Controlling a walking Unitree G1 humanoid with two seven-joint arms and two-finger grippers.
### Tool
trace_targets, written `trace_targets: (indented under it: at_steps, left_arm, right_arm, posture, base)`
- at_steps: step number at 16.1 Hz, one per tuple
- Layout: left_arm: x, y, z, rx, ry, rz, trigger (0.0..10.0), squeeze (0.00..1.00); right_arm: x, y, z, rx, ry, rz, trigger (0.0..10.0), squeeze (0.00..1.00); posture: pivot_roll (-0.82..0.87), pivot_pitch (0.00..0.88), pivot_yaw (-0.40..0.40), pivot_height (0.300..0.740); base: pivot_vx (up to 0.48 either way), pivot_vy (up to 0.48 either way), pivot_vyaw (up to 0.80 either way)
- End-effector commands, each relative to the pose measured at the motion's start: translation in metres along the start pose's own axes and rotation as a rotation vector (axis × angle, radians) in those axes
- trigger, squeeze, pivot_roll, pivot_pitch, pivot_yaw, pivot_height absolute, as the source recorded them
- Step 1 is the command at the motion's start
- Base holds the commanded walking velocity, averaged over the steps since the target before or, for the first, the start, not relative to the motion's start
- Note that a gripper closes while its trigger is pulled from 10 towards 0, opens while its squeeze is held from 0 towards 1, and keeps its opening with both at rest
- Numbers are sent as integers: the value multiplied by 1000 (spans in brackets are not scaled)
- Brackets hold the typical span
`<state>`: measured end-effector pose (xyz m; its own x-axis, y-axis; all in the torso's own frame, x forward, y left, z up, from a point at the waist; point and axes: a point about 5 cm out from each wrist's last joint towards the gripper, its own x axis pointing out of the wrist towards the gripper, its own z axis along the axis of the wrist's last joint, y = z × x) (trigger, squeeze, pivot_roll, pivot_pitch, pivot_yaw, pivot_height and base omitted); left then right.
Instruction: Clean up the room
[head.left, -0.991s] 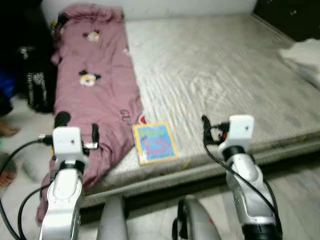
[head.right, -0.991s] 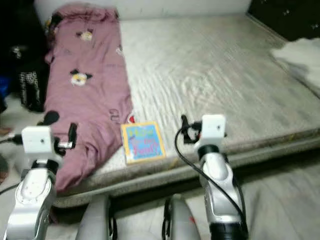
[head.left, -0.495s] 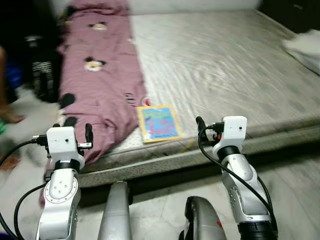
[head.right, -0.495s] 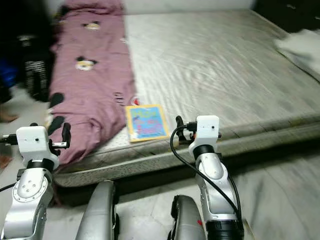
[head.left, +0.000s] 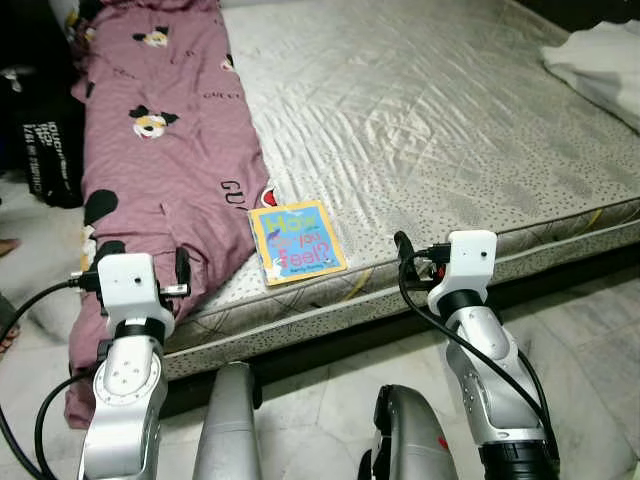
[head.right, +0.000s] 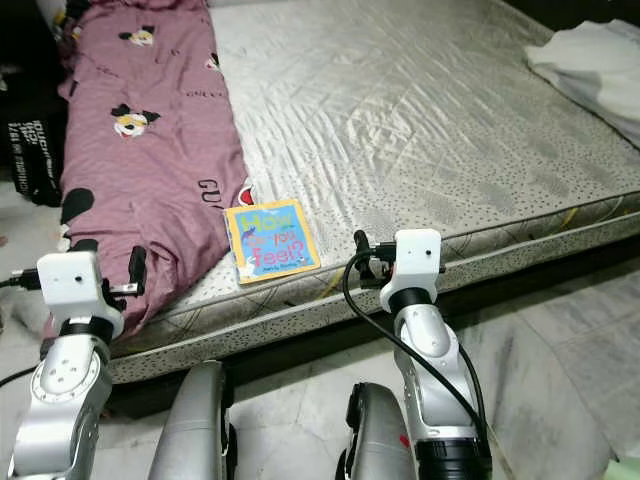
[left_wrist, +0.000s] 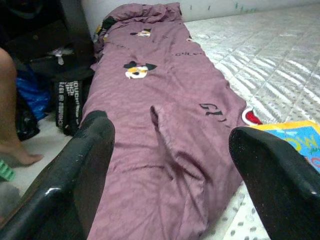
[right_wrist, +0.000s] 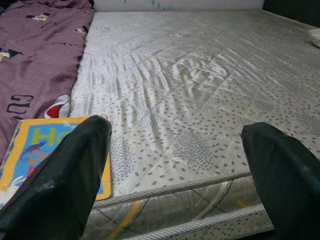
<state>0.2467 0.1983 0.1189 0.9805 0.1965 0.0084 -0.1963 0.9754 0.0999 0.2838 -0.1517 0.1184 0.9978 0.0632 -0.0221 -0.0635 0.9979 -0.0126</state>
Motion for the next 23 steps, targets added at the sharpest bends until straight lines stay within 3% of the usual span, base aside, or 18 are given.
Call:
trace_targets:
  at_steps: [1, 9, 14, 23]
  left_arm:
    - [1, 2, 0, -4, 7, 13, 10000, 0]
    - [17, -1, 9, -55, -24, 54, 10000, 0]
    - [18, -3, 10, -72, -22, 60, 10000, 0]
    - [19, -10, 9, -141, -12, 46, 10000, 0]
  right_arm:
    - [1, 1, 1, 0, 0, 8, 10000, 0]
    - [2, 0, 1, 1, 4, 6, 10000, 0]
    - [3, 1, 0, -3, 3, 16, 10000, 0]
    - [3, 1, -1, 3, 6, 21, 10000, 0]
  posture:
    - [63, 107, -14, 567]
    - [57, 102, -13, 557]
    - [58, 91, -16, 507]
    - [57, 85, -16, 507]
  base:
    - [0, 0, 0]
    - [0, 0, 0]
    - [0, 0, 0]
    - [37, 0, 46]
